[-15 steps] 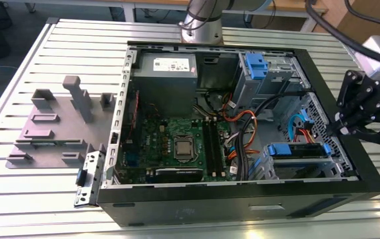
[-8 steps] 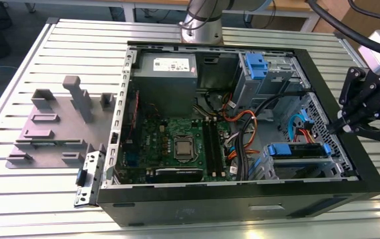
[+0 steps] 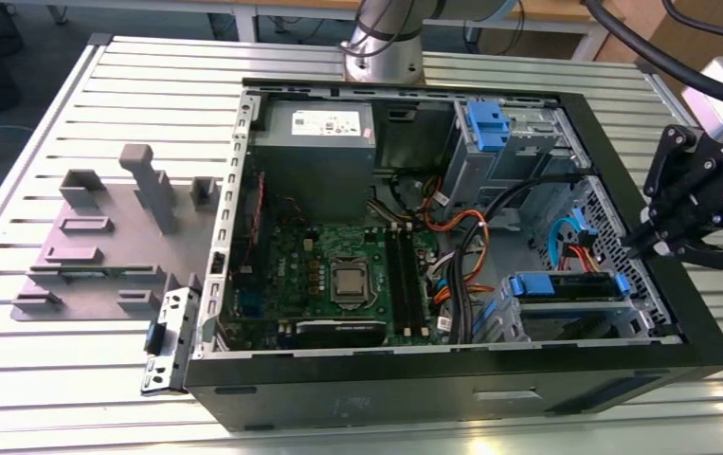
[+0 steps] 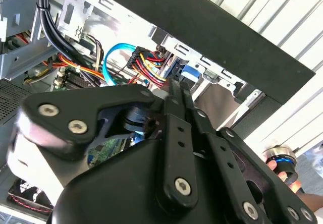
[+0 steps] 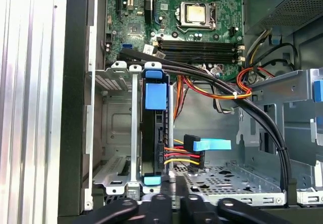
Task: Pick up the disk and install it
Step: 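Insert the second disk wire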
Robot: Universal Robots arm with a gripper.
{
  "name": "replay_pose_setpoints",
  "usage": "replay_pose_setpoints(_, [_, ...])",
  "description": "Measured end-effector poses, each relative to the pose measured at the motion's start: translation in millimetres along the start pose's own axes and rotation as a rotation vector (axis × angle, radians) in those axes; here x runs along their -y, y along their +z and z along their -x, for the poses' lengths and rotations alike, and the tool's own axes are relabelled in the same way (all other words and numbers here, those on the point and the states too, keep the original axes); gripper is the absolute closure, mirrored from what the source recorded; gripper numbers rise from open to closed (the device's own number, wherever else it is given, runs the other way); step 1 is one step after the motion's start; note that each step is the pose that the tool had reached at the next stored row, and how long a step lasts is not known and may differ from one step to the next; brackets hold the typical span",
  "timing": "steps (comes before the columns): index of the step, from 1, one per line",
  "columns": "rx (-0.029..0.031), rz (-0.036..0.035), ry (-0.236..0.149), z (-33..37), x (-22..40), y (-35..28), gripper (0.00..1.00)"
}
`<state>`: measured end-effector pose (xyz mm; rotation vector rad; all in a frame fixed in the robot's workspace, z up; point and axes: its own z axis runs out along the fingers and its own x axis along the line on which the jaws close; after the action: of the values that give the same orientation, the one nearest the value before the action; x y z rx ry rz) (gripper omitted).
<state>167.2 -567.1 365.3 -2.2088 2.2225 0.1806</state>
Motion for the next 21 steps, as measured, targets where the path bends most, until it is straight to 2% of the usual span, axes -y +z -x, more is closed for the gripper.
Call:
replay_pose_setpoints(2, [0.0000,0.0000,0.000,0.0,0.0,0.0,0.77])
replay_pose_setpoints(3, [0.0000,0.0000,0.000,0.0,0.0,0.0,0.77])
replay_pose_setpoints(5, [0.0000,0.0000,0.000,0.0,0.0,0.0,0.65])
replay_pose_setpoints(7, [0.0000,0.0000,0.000,0.0,-0.1,-0.1,0.65])
replay_pose_setpoints(8, [-0.0003,0.0000,0.000,0.1,-1.0,-0.2,0.59])
replay_pose_setpoints(10, [-0.0003,-0.0002,0.000,0.7,-5.7,0.3,0.59])
replay_pose_setpoints(18, [0.0001,-0.0016,0.000,10.1,-24.9,3.0,0.59])
replay_pose_setpoints(21, [0.0002,-0.0016,0.000,10.9,-26.6,6.9,0.59])
